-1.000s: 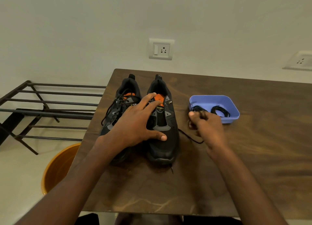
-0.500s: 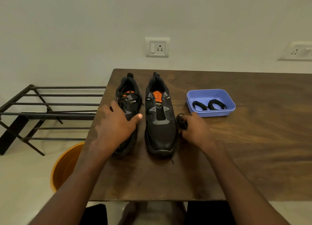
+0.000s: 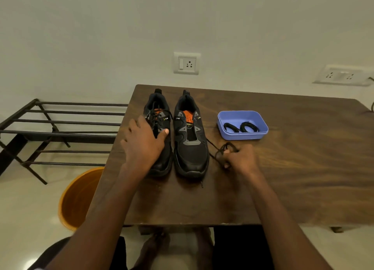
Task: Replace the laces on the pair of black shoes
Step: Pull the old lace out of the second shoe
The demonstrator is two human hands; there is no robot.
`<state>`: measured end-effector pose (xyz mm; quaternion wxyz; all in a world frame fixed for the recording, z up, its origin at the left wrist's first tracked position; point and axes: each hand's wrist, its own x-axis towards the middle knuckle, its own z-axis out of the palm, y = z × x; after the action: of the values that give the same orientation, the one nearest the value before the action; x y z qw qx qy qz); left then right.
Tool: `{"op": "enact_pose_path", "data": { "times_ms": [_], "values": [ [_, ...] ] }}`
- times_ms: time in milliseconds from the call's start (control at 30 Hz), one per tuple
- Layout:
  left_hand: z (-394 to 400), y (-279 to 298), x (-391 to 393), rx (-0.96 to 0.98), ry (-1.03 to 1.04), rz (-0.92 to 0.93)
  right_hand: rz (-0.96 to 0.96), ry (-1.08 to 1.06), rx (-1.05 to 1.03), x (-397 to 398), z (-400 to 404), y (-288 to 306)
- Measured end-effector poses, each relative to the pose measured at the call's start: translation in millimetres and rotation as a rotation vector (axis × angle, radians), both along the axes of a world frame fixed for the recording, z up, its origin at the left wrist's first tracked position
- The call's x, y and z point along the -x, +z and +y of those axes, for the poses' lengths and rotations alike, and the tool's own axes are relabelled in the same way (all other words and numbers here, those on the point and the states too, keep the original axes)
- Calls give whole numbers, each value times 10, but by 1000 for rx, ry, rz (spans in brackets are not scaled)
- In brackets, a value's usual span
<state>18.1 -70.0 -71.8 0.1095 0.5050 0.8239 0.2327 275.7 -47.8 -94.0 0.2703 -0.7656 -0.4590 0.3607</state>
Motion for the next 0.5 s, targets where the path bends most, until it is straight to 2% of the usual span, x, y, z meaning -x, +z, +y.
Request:
{"op": "enact_pose_path", "data": {
  "times_ms": [67,133,167,267,333,400,500],
  "values": [
    [-53,84,-64,-219,-30,43,242,-98,-85,-68,-143,232],
    [-76,151,-194,-405,-238,0,445,-122,-168,-118,-283,499],
    [-84,185,-276,-428,-382,-67,500,-100,-195,-126,-346,639],
    [-149,235,-626,-233,-744,-369,430,80,-255,-145,-467,1079],
    [-185,172,-869,-78,-852,-454,348,173,-297,-141,-505,1363],
    [-179,54,-1007,-17,-868,-390,321,198,-343,-129,-504,1589],
    [-105,-78,-1019,-120,-845,-261,290,141,-474,-162,-495,1854]
  ]
}}
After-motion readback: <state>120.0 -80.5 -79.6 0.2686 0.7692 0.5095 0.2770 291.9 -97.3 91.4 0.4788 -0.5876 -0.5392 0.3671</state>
